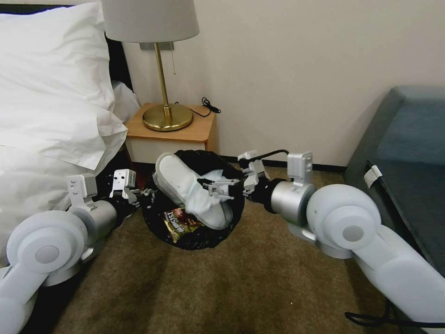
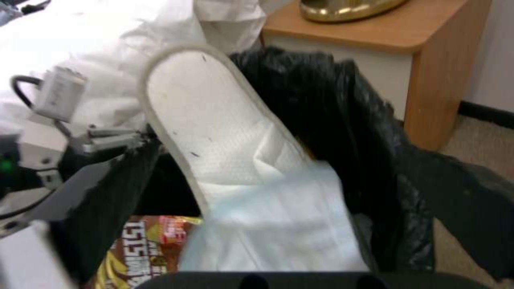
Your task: Pick up the trash bin, then pick up the garbage on the floor and place it into the trash bin.
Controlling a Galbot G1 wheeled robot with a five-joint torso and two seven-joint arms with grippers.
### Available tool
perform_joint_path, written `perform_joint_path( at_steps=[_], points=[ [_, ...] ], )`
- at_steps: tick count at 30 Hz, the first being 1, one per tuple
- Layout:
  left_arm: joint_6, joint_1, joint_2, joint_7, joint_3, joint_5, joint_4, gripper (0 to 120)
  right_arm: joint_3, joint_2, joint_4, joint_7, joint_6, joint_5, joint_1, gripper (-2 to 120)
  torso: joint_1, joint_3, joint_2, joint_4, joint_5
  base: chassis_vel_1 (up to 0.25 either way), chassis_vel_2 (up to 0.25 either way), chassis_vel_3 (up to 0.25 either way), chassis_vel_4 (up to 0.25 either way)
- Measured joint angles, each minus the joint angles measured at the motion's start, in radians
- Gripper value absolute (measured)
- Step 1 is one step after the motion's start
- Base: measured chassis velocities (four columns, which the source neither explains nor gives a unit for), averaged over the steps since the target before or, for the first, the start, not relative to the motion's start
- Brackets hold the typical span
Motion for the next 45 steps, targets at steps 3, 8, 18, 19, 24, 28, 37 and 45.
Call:
perform_joint_path(
  at_steps=[3, 8, 18, 19, 24, 28, 37, 45],
  points=[
    [0.0, -0.002, 0.001, 0.0, 0.0, 0.0, 0.007, 3, 0.005, -0.002, 0.014, -0.001, 0.0, 0.01, 0.005, 113, 0.0, 0.0, 0.0, -0.0001, 0.0, 0.0, 0.0, 0.0, 0.0],
    [0.0, 0.0, 0.004, -0.002, -0.001, -0.001, 0.011, 3, 0.007, -0.003, 0.034, -0.002, 0.003, 0.026, 0.011, 114, 0.0, 0.0, 0.0, 0.0, 0.0, 0.0, 0.0, 0.0, 0.0],
    [0.0, -0.003, 0.005, -0.011, -0.001, -0.013, 0.012, 3, 0.006, 0.011, 0.04, -0.02, 0.027, 0.025, 0.033, 105, 0.0, 0.0, 0.0, 0.0, 0.0, 0.0, 0.0, 0.0, 0.0],
    [0.0, -0.003, 0.003, -0.019, -0.001, -0.02, 0.012, 3, 0.014, 0.013, 0.04, -0.034, 0.05, 0.009, 0.038, 101, 0.0, 0.0, 0.0, 0.0, -0.0001, 0.0, 0.0, 0.0, 0.0],
    [0.0, 0.009, 0.002, -0.031, -0.005, -0.029, 0.004, 3, 0.037, 0.006, 0.028, -0.129, 0.159, -0.138, 0.032, 100, 0.0, 0.0, 0.0, 0.0, 0.0, 0.0, 0.0, 0.0, 0.0],
    [0.0, 0.019, 0.002, -0.045, -0.012, -0.035, -0.005, 3, 0.055, -0.011, -0.001, -0.213, 0.264, -0.306, -0.003, 100, 0.0, 0.0, 0.0, 0.0, 0.0, 0.0, 0.0, 0.0, 0.0],
    [0.0, 0.052, -0.003, -0.083, -0.051, -0.049, -0.033, 3, 0.133, 0.007, -0.107, -0.242, 0.485, -0.629, -0.186, 100, 0.0, 0.0, 0.0, 0.0001, 0.0003, 0.0, 0.0, 0.0, 0.0],
    [0.0, 0.051, -0.011, -0.101, -0.042, -0.058, -0.047, 3, 0.292, -0.055, -0.121, -0.248, 0.598, -0.763, -0.433, 100, 0.0, 0.0, 0.0, -0.0003, 0.0001, 0.0, 0.0, 0.0, 0.0]
  ],
)
